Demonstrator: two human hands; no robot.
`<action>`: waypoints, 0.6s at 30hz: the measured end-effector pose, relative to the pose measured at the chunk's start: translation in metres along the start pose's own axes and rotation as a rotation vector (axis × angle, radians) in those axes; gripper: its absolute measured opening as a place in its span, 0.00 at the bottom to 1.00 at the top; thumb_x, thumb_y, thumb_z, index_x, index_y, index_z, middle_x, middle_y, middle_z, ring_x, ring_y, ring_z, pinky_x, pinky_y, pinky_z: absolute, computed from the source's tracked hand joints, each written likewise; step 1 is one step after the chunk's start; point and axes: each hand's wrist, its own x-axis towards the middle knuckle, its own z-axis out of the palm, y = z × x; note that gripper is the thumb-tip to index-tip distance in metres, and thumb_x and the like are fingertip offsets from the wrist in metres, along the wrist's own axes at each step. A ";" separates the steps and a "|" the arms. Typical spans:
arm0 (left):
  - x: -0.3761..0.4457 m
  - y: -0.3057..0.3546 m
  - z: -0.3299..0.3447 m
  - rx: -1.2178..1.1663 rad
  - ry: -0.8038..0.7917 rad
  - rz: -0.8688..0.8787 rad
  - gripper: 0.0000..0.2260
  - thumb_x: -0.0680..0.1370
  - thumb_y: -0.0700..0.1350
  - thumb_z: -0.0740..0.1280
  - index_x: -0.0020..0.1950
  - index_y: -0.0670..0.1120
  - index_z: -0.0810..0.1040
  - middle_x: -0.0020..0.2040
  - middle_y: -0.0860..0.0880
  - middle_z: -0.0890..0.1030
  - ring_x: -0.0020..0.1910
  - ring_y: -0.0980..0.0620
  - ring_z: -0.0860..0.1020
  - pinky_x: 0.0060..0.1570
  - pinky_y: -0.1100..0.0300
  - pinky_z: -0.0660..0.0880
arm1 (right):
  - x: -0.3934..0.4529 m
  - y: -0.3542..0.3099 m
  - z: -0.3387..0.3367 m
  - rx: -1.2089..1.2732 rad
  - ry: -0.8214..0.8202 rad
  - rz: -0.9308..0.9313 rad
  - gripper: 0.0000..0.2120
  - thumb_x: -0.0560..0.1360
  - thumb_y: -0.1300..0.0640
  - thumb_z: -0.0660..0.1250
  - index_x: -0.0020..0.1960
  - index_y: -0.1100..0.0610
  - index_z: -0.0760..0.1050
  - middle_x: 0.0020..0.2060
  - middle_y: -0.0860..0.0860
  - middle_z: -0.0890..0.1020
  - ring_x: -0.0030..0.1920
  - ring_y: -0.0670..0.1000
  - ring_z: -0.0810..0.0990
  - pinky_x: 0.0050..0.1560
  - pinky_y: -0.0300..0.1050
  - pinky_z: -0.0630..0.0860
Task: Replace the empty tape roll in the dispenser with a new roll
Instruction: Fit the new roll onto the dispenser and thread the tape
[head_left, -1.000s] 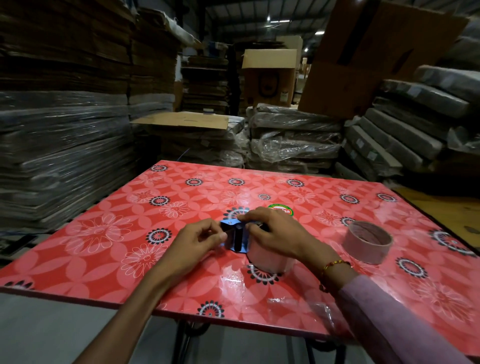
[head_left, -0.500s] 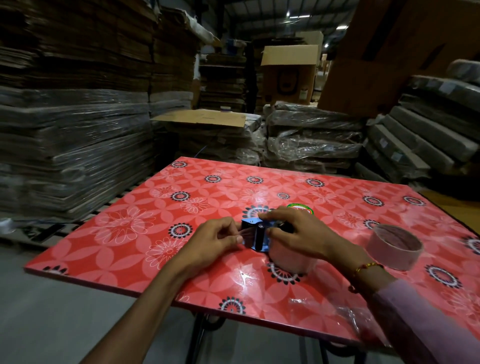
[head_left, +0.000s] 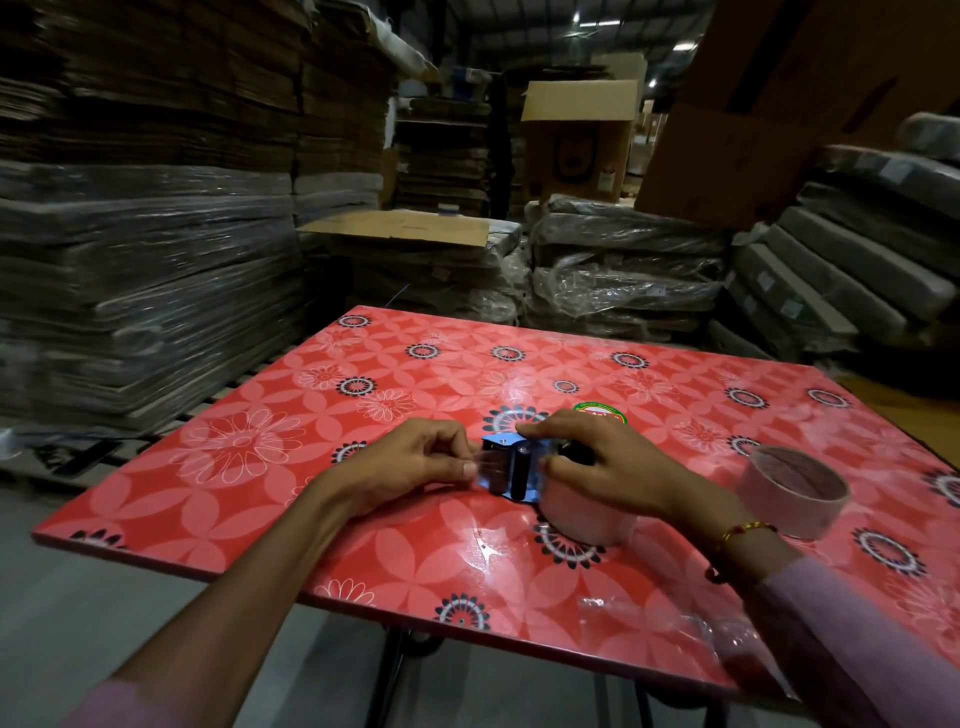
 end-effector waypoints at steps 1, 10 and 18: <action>0.001 0.000 -0.001 -0.008 -0.012 0.000 0.05 0.74 0.39 0.72 0.42 0.41 0.78 0.43 0.40 0.80 0.45 0.48 0.76 0.48 0.55 0.71 | -0.001 0.000 0.000 -0.003 -0.005 -0.005 0.24 0.72 0.49 0.63 0.69 0.46 0.76 0.61 0.47 0.82 0.59 0.49 0.80 0.59 0.54 0.76; 0.003 0.005 -0.007 -0.017 -0.069 -0.027 0.03 0.76 0.36 0.70 0.46 0.38 0.77 0.45 0.40 0.81 0.44 0.51 0.79 0.46 0.62 0.75 | -0.004 -0.003 -0.004 -0.029 -0.014 -0.050 0.28 0.70 0.42 0.60 0.69 0.44 0.75 0.61 0.44 0.80 0.58 0.47 0.79 0.58 0.53 0.77; -0.019 -0.004 0.013 0.177 0.089 0.054 0.03 0.76 0.43 0.72 0.43 0.47 0.79 0.56 0.50 0.84 0.57 0.59 0.81 0.56 0.60 0.77 | -0.004 -0.002 -0.002 -0.049 -0.002 -0.038 0.28 0.71 0.40 0.59 0.69 0.46 0.75 0.60 0.45 0.81 0.58 0.48 0.80 0.58 0.53 0.77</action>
